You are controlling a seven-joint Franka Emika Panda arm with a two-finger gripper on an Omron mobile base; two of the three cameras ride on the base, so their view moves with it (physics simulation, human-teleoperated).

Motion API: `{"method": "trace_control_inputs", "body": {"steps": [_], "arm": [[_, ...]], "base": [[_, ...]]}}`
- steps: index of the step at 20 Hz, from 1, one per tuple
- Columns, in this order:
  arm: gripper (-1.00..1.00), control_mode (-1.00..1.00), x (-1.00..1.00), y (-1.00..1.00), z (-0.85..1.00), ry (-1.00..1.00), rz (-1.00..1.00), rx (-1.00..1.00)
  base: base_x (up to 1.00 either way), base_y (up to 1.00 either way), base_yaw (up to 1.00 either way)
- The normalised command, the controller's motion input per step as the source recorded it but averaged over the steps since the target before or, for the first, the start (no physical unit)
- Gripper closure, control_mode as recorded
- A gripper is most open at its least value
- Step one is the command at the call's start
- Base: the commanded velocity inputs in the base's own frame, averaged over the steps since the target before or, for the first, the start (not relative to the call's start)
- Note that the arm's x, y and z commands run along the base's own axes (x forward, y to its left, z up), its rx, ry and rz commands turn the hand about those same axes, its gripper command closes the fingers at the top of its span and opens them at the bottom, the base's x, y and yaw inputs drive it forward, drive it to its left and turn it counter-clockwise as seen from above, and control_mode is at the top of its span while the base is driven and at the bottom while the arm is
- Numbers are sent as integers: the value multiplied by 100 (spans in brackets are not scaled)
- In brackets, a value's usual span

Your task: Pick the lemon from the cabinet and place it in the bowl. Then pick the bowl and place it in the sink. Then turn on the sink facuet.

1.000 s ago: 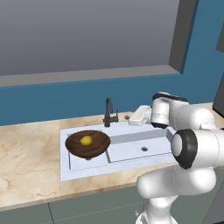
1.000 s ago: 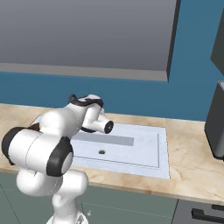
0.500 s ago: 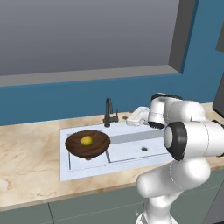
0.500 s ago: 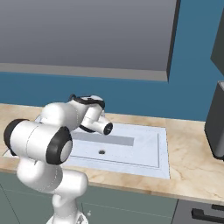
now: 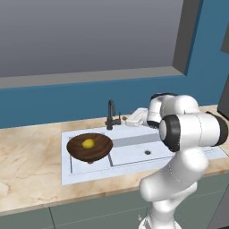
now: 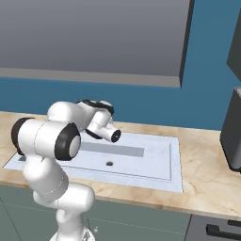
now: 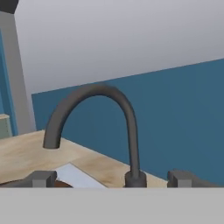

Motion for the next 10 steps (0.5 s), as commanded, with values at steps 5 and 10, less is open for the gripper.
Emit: {"method": "trace_control_inputs", "body": {"steps": [5,10], "arm": [[-100,-100,40,0,-22,0,0,0],[-100,-100,44,3,-30,0,0,0]], "base": [[0,0,0],[0,0,0]]}}
